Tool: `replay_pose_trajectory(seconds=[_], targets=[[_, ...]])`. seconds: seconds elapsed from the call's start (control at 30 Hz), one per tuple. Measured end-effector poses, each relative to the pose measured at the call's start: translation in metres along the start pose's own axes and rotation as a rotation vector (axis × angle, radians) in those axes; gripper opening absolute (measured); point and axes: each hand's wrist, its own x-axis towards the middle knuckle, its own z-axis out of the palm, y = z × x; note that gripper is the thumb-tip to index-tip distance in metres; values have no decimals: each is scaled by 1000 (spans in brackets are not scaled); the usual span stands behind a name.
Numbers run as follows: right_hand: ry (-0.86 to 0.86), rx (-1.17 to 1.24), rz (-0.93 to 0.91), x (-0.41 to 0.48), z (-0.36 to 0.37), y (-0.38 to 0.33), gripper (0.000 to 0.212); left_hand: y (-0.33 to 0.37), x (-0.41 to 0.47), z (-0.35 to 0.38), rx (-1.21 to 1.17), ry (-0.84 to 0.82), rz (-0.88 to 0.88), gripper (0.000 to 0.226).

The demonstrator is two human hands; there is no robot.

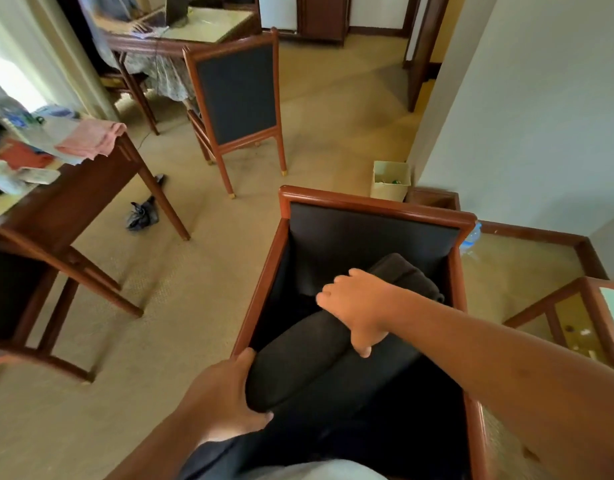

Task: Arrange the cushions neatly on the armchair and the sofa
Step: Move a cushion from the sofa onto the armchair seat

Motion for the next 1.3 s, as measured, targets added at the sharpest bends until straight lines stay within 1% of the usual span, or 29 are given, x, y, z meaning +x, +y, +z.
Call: replay_pose_trajectory(seconds=[0.03, 0.1, 0.2, 0.27, 0.33, 0.37, 0.4, 0.47, 0.5, 0.57, 0.6, 0.67, 0.73, 0.77, 0.87, 0.97, 1.03, 1.07, 1.1, 1.2, 1.23, 1.3], targets=[[12, 31, 37, -15, 10, 19, 85, 22, 4, -16, 71, 11, 40, 68], [75, 121, 130, -49, 29, 55, 85, 71, 14, -47, 188, 9, 126, 59], [176, 313, 296, -89, 53, 97, 83, 128, 36, -77, 304, 14, 222, 63], [212, 452, 434, -108, 86, 114, 82, 164, 65, -76, 374, -4, 254, 68], [138, 529, 557, -117, 131, 117, 92, 199, 96, -57, 449, -81, 245, 74], [93, 570, 586, -116, 152, 112, 100, 208, 109, -44, 489, -131, 232, 75], [68, 618, 596, -114, 174, 104, 107, 210, 120, -29, 530, -183, 212, 75], [113, 659, 545, -98, 197, 76, 115, 182, 133, -16, 582, -267, 111, 72], [160, 663, 517, -86, 200, 62, 117, 156, 137, -16, 554, -291, 44, 76], [227, 690, 531, -57, 191, 41, 118, 102, 137, -19, 347, -276, -57, 100], [242, 705, 559, -40, 183, 36, 118, 79, 133, -18, 247, -246, -87, 111], [229, 669, 604, -17, 165, 41, 117, 57, 124, -4, 159, -128, -122, 116], [178, 562, 592, -2, 151, 53, 117, 50, 114, 17, 184, -5, -159, 117], [153, 499, 578, 2, 146, 58, 118, 47, 111, 26, 198, 30, -165, 117], [107, 372, 496, 15, 135, 62, 119, 28, 101, 32, 199, 30, -145, 120], [90, 358, 352, 32, 128, 50, 125, 1, 89, 27, 218, 18, -157, 127], [64, 351, 261, 51, 120, 34, 129, -19, 75, 27, 177, 38, -180, 131], [54, 343, 217, 63, 115, 23, 130, -29, 67, 31, 112, 52, -202, 133], [45, 333, 174, 74, 110, 14, 131, -34, 60, 34, -4, 93, -226, 134], [22, 328, 54, 108, 94, -22, 132, -50, 36, 59, -538, 291, -343, 134], [24, 331, 30, 115, 91, -30, 132, -52, 29, 68, -683, 328, -376, 132], [16, 320, -10, 129, 83, -45, 133, -58, 18, 83, -917, 339, -399, 119]])
